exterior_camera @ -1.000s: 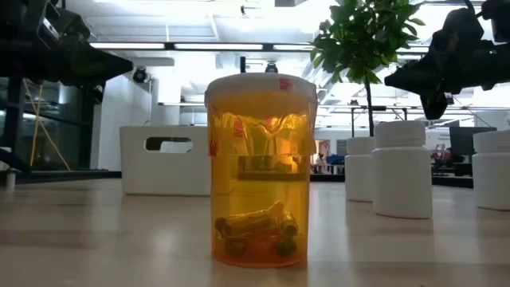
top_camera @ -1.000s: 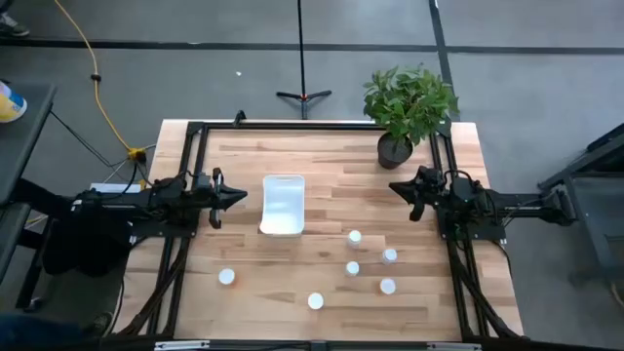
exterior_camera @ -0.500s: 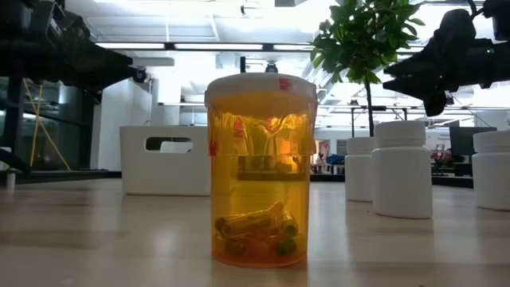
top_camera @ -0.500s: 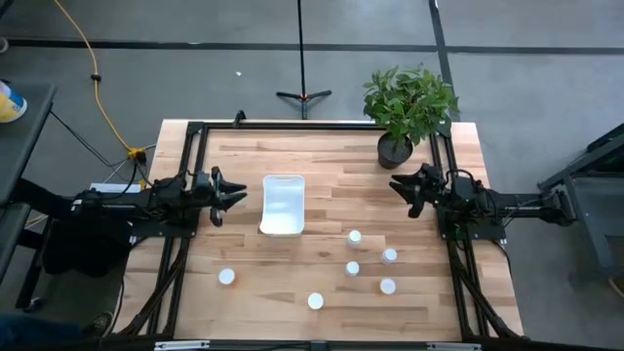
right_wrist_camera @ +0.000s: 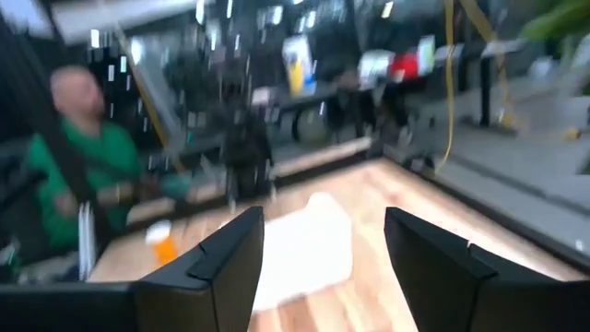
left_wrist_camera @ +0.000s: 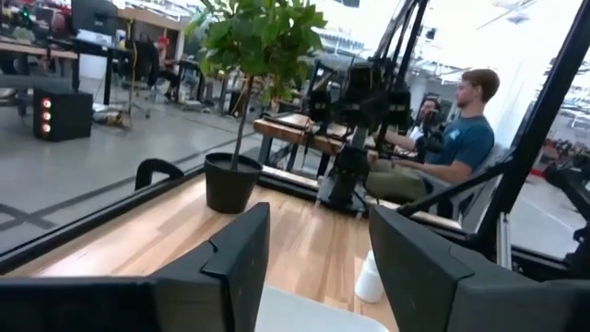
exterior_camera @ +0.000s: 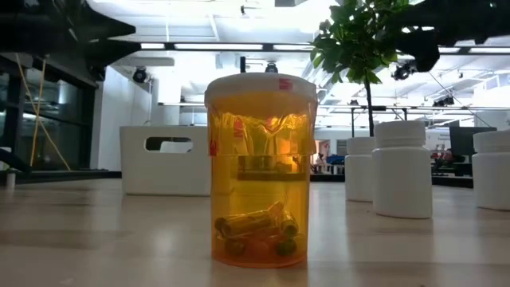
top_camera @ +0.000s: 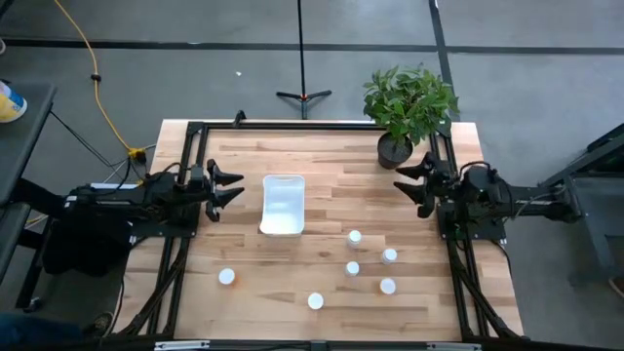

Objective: Pick and place pill bottles into a basket
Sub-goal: Put the top white pill bottle into the white bin

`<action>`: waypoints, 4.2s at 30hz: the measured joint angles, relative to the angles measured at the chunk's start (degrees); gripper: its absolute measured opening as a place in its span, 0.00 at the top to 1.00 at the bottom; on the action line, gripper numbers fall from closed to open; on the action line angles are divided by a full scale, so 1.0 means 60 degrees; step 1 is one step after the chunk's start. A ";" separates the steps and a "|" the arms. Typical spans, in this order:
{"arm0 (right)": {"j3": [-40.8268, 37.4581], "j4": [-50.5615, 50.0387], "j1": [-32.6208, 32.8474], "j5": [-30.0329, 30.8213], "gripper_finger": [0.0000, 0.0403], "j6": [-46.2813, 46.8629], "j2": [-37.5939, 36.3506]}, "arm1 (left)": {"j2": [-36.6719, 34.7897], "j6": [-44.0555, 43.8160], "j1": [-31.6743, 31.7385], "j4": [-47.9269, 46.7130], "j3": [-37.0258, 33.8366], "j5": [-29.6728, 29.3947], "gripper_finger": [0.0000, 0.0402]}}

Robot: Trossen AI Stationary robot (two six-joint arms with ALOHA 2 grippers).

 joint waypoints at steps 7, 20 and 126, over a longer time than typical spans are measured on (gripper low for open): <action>0.1506 -0.1342 0.0000 -0.1256 0.45 -0.0004 0.2081 | 0.0835 0.0000 -0.0002 -0.0336 0.0442 0.0004 0.49; 0.2401 -0.1334 0.1525 -0.1661 0.45 0.0074 0.4999 | 0.0878 -0.0070 -0.0002 -0.0296 0.0534 0.0007 0.49; 0.5797 0.0724 0.1423 -0.0013 0.63 -0.1346 1.0656 | 0.0878 -0.0081 -0.0002 -0.0583 0.0548 0.0007 0.49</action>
